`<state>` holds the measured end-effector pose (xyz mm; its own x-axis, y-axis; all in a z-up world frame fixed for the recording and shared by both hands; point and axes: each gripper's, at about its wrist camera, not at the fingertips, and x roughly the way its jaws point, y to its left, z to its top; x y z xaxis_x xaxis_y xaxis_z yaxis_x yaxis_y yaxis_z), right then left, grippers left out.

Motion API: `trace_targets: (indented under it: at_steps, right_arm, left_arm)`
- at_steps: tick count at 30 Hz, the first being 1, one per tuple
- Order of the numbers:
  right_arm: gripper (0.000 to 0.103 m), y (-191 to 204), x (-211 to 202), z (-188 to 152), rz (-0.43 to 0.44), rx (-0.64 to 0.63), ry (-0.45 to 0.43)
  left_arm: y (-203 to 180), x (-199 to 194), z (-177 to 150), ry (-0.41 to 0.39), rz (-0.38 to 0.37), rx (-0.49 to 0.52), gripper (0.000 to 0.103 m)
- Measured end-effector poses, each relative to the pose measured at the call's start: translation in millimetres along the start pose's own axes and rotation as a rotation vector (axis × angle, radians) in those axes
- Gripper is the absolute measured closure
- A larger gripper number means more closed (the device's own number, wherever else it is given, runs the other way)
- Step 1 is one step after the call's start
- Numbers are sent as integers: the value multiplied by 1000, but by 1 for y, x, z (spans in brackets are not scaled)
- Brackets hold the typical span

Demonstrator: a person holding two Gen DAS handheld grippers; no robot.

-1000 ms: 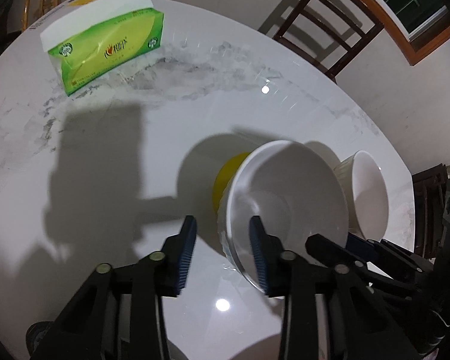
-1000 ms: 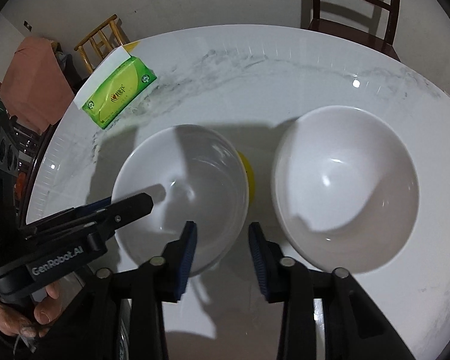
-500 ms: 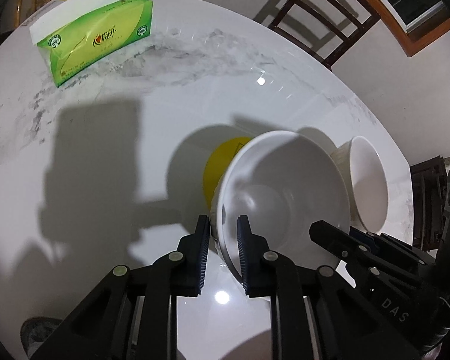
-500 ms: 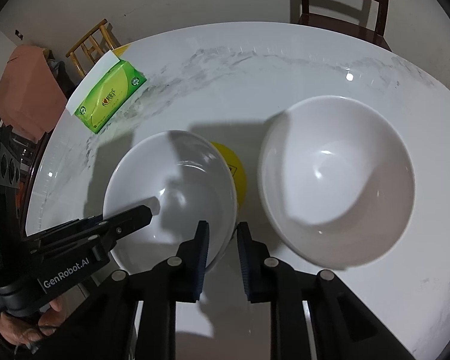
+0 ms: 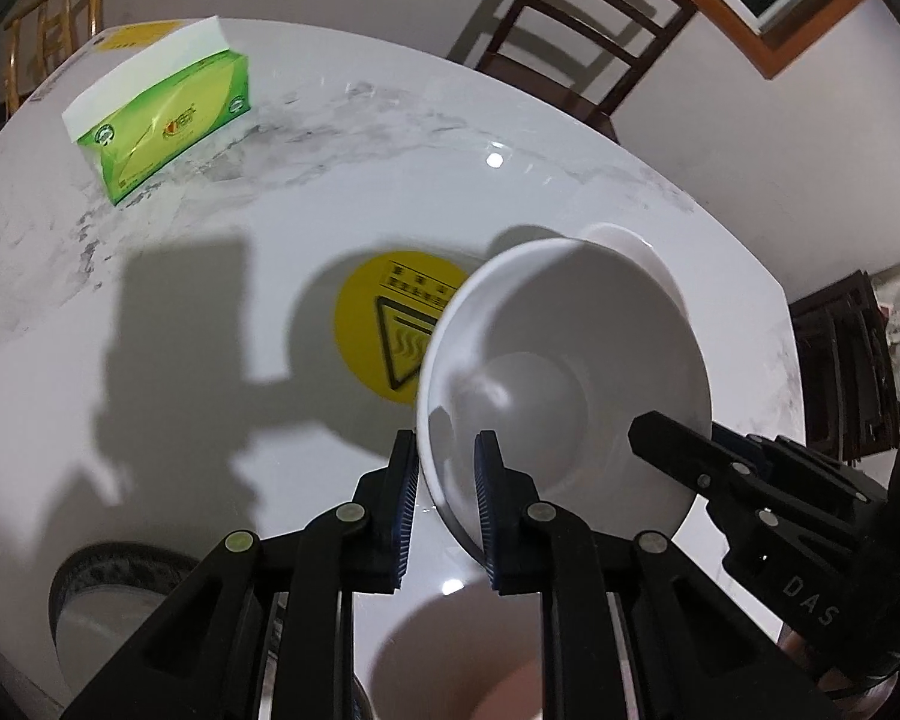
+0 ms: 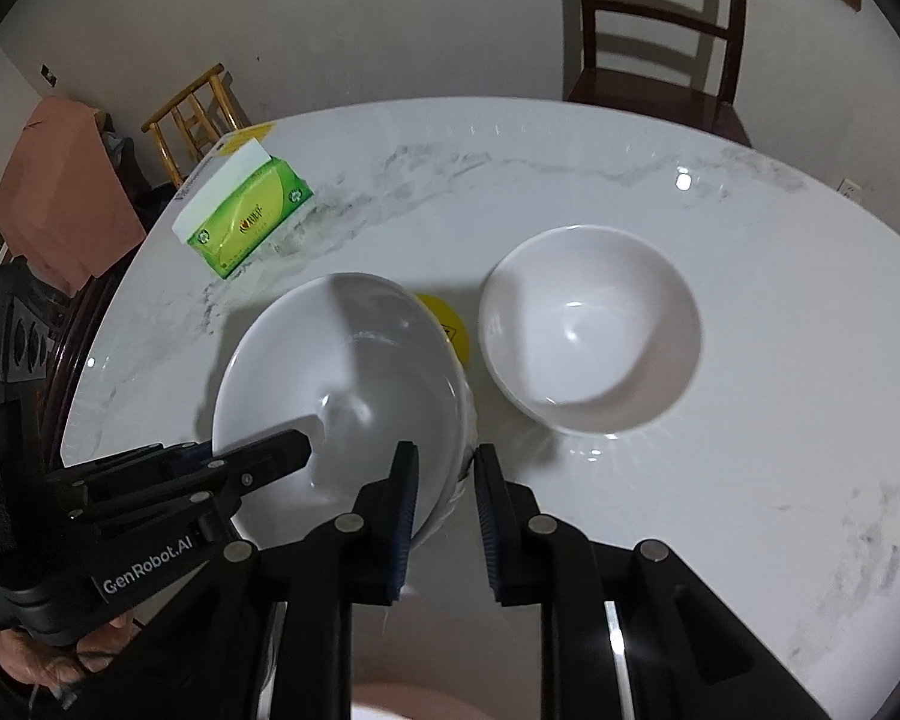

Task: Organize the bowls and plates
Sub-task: 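Lift the white 'Dog' bowl with both tools over the pink bowl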

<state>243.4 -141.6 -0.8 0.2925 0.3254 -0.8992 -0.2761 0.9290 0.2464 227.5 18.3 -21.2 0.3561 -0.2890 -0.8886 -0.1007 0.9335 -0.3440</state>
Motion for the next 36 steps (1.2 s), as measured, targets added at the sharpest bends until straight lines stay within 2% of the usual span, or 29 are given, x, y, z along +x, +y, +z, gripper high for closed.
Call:
trace_targets:
  at_steps: [13,23,36]
  right_arm:
    - [83,-15,-62,-41,-19,37,-51]
    - [83,-12,-101,-93,-35,69,-74]
    - [83,-5,-98,-168,-19,119,-17]
  left_arm:
    - [-44,-32,-34,-11,-22,92,87]
    - [-61,-59,-79,2,-26,144,87]
    - [-57,-60,-142,65,8,191,87]
